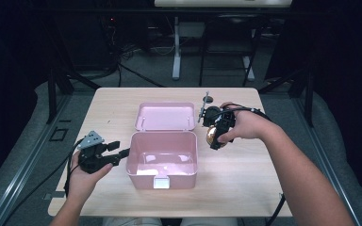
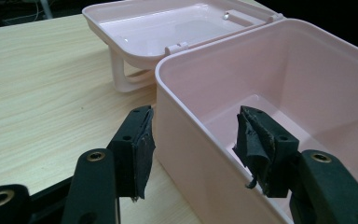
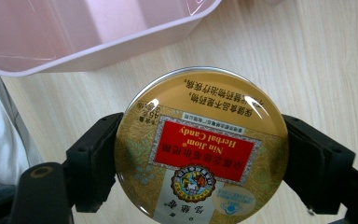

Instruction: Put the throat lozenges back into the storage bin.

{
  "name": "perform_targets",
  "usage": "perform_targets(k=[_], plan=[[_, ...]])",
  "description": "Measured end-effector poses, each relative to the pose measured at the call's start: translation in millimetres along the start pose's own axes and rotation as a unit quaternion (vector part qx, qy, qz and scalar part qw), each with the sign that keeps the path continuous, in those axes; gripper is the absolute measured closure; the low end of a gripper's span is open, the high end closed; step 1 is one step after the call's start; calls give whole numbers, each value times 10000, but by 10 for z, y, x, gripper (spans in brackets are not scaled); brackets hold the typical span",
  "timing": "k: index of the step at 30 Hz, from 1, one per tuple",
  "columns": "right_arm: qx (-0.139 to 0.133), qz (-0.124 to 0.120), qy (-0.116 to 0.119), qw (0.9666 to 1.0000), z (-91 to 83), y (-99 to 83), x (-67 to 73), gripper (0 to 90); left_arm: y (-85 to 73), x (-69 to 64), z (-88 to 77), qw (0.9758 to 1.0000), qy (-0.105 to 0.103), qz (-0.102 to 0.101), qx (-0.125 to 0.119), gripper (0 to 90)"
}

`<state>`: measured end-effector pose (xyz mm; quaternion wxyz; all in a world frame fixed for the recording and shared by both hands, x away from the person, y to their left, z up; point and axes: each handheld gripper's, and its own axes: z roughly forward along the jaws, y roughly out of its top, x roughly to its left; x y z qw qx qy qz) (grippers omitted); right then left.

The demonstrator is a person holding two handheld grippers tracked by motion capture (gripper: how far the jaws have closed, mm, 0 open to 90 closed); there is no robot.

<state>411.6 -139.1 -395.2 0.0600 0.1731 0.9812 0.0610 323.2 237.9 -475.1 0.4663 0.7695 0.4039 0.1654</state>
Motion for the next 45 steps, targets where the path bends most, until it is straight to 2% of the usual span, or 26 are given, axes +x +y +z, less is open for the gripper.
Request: perform_targets(k=[18, 45], plan=[[-71, -331, 84, 9994, -79, 195, 144, 199, 5, -6, 2, 10000, 5, -9, -38, 456], [-17, -838, 242, 9962, 23, 667, 406, 199, 13, -13, -14, 10000, -6, 4, -59, 456]])
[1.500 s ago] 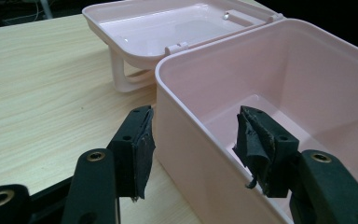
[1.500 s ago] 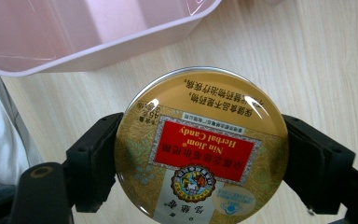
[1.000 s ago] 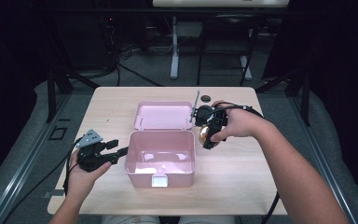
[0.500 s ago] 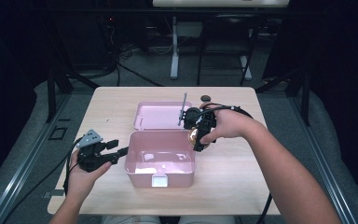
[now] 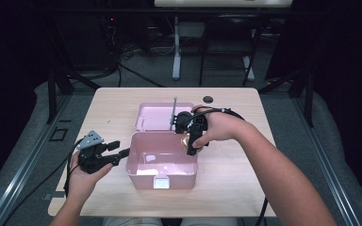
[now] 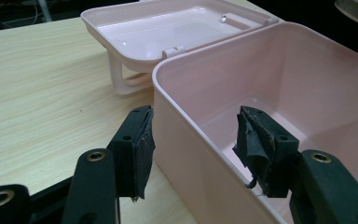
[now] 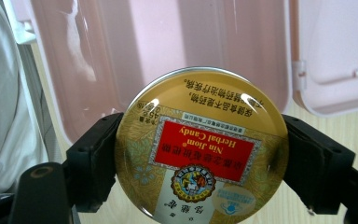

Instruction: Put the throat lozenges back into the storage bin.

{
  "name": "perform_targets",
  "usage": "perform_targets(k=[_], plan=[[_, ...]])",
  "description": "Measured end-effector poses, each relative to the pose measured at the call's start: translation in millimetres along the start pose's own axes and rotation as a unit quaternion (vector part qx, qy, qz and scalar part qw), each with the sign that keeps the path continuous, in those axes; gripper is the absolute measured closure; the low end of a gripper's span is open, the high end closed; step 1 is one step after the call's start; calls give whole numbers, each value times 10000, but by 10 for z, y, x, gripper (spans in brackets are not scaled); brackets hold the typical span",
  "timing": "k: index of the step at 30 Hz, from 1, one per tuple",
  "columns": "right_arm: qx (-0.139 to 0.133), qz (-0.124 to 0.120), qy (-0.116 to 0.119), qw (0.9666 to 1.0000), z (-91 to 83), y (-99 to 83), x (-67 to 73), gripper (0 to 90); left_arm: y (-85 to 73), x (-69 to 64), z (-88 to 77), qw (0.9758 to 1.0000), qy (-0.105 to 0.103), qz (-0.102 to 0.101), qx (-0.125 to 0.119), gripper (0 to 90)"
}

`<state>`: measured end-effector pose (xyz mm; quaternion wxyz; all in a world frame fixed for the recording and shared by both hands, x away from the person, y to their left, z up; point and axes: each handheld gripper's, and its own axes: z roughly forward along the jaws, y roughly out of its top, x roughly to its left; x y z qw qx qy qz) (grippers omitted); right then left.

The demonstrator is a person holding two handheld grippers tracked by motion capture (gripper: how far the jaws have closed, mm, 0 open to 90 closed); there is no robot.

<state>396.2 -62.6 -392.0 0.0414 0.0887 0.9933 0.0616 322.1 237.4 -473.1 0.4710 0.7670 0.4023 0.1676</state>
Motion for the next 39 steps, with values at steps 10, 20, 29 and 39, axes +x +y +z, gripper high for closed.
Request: perform_targets(k=[10, 20, 29, 39], plan=[[38, -162, 12, 9999, 77, 149, 48, 199, -5, 3, 8, 10000, -13, -13, 7, 456], [145, -232, 73, 9996, 213, 224, 67, 199, -4, 8, 5, 10000, -14, -5, 18, 456], [186, -266, 120, 9994, 361, 239, 67, 199, -8, 12, 11, 10000, -12, -7, 21, 456], [199, -308, 162, 9992, 528, 236, 63, 199, -10, 17, 12, 10000, -5, -1, 26, 456]])
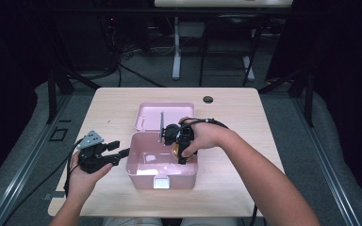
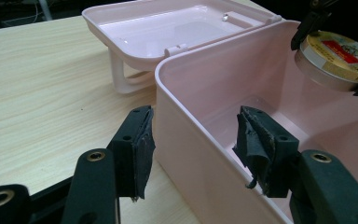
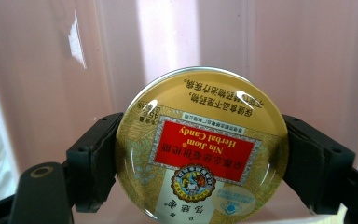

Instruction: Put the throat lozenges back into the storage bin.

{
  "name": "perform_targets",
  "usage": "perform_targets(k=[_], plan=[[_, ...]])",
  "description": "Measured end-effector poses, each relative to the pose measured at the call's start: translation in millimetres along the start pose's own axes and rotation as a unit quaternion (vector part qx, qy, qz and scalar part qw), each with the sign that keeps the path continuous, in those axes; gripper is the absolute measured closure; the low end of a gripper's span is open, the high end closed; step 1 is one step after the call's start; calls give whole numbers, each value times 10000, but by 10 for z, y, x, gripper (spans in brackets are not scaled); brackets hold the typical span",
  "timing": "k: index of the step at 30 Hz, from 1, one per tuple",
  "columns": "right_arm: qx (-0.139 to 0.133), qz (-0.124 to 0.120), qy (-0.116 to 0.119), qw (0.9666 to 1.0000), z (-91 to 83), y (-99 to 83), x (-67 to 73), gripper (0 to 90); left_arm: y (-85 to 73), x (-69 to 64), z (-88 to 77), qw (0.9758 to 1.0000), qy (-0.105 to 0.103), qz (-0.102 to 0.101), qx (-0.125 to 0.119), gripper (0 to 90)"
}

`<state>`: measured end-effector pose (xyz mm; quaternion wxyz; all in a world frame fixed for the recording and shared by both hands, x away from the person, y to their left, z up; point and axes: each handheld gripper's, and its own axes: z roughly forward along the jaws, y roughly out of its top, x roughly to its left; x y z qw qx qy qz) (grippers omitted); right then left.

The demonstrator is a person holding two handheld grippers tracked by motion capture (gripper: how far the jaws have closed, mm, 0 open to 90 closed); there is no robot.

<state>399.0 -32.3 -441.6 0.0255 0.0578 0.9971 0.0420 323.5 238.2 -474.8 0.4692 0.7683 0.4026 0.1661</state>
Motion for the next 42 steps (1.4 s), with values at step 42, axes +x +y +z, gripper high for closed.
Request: perform_targets(k=[42], plan=[[100, -119, 23, 9999, 495, -12, -2, 199, -12, -9, 30, 10000, -19, 23, 58, 456]])
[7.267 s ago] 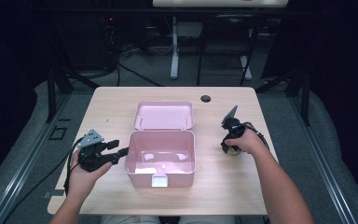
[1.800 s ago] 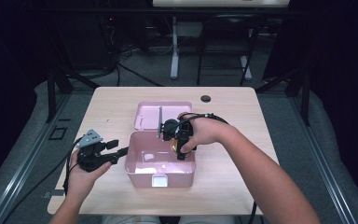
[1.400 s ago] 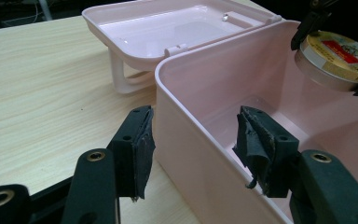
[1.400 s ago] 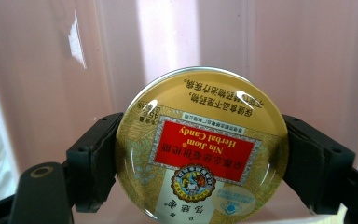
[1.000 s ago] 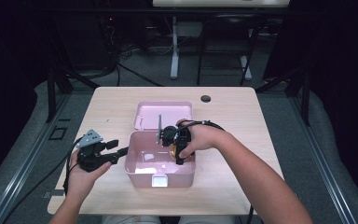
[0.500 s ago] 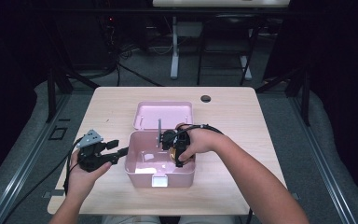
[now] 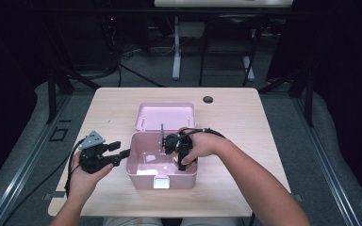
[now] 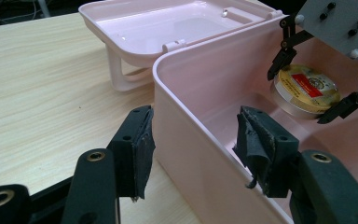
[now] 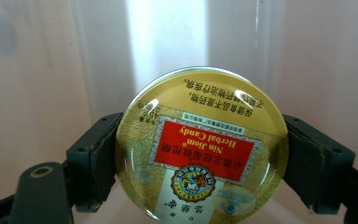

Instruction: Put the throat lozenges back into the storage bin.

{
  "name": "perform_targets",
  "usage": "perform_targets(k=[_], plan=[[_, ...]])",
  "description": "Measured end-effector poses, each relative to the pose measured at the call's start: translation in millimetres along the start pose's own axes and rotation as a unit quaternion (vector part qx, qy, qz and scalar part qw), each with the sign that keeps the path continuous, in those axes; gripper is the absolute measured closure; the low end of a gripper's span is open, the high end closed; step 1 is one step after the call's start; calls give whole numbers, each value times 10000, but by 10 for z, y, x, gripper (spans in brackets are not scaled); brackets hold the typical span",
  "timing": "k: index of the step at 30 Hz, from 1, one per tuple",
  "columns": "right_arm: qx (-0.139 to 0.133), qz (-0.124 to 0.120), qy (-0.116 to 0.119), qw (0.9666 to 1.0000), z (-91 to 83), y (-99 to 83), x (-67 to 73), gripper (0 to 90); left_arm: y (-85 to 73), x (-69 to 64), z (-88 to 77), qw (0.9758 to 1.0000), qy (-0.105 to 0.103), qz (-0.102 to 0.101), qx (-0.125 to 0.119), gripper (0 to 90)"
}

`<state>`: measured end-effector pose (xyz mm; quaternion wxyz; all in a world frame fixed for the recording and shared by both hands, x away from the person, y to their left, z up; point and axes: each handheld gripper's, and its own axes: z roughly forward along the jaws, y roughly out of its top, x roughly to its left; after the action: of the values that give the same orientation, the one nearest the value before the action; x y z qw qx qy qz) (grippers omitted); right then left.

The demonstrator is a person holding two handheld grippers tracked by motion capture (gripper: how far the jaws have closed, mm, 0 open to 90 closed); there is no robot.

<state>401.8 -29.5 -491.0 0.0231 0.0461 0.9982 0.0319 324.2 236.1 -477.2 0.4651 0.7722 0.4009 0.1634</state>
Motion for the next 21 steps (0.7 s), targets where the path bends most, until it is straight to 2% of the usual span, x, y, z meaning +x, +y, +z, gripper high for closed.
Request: perform_targets(k=[21], plan=[[-78, -154, 69, 9998, 135, -22, 0, 199, -8, 0, 15, 10000, 9, 11, 11, 456]])
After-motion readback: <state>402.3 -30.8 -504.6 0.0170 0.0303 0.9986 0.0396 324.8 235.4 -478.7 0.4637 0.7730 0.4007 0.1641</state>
